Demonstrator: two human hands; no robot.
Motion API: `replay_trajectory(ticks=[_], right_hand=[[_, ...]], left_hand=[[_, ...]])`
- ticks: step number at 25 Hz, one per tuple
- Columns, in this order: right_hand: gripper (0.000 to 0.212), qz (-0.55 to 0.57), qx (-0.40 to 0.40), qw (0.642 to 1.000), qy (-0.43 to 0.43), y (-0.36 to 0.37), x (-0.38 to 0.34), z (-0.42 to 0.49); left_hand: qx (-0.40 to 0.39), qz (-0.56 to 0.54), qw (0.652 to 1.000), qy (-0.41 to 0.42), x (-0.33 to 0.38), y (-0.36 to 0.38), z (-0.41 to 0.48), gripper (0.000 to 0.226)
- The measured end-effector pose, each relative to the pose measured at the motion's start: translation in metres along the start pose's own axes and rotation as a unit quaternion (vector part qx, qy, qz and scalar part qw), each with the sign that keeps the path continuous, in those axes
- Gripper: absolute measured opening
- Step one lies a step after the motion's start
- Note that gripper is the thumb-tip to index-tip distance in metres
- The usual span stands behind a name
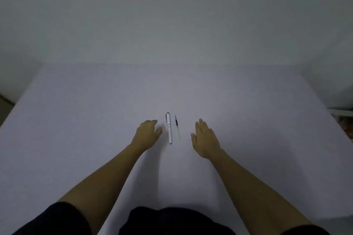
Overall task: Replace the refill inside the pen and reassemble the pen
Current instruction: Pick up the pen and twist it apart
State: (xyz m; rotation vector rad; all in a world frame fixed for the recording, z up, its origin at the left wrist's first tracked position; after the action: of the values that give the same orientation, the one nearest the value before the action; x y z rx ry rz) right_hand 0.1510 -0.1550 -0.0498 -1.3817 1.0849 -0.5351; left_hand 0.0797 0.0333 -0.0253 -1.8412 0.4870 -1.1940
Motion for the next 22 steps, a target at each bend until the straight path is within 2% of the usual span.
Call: replay_trajectory(ticks=[3,6,12,22], right_hand=[[0.056,-0.010,-0.007,1.000,0.018,0.027,0.008,-0.003],[0.057,-0.031,-0.026,0.999,0.019,0.052,0.009,-0.010],[0.059,-0.020,-0.033,0.999,0.020,0.067,0.010,-0.013],[0.059,-0.023,-0.029,0.999,0.009,0.070,0.015,-0.012]], left_hand=[[0.009,-0.023,0.999,-0.039,-0.003,0.020,0.010,0.040],[0.002,-0.023,0.997,-0.072,0.001,0.038,0.015,0.020],[0.015,-0.011,0.990,-0.137,-0.006,0.062,0.030,0.039],[0.033,-0.037,0.981,-0.187,-0.006,0.074,0.043,0.022]])
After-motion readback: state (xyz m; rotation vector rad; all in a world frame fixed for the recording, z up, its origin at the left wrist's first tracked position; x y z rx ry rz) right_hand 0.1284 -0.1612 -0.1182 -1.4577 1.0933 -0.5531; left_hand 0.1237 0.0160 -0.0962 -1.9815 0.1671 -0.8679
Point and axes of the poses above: each hand's wrist, its own z-axis towards the middle knuckle, its own y-axis out of the palm, x = y × z, the point moved 9 cm from there along z, towards the middle knuckle, and after that the axes turned 8 degrees about x, right-handed, at the moved point
